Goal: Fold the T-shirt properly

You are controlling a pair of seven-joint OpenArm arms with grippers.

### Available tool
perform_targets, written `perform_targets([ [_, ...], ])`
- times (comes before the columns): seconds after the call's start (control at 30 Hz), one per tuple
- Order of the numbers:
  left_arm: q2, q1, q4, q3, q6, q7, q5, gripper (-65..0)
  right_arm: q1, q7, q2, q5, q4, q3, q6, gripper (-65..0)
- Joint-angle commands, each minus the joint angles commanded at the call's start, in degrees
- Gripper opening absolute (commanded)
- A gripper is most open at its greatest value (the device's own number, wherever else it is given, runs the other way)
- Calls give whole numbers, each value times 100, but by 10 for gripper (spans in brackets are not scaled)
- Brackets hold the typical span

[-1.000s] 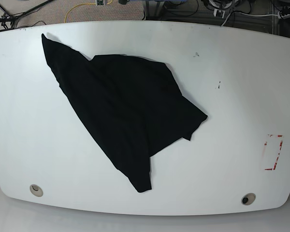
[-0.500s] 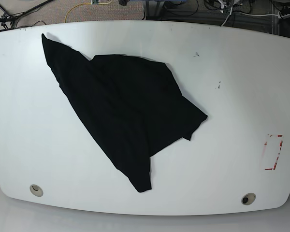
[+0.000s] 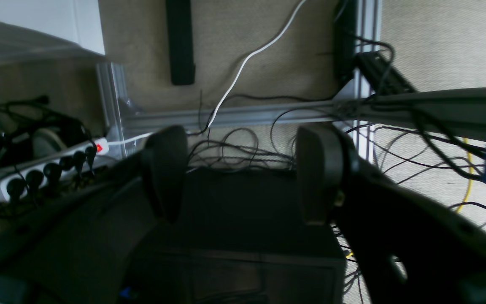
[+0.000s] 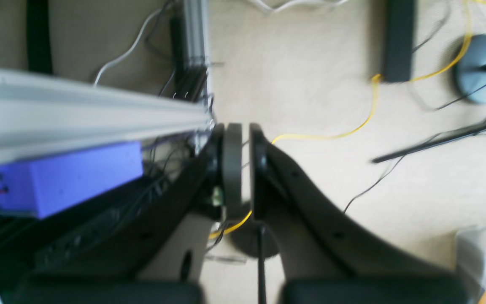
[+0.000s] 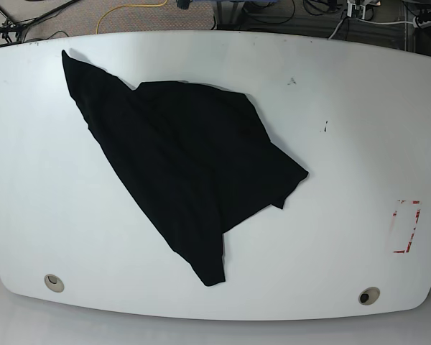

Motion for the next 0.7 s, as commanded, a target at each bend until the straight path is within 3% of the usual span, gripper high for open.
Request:
perform_targets([
  [0.4,14,544,956,-195,109,-41,22,-276,-301,-28,11,-19,599,165,93,-623],
  [0.7,-39,786,1811,-628,96,30,-105,-275,-572,-405,-234,-60,1799,135,82,-627],
])
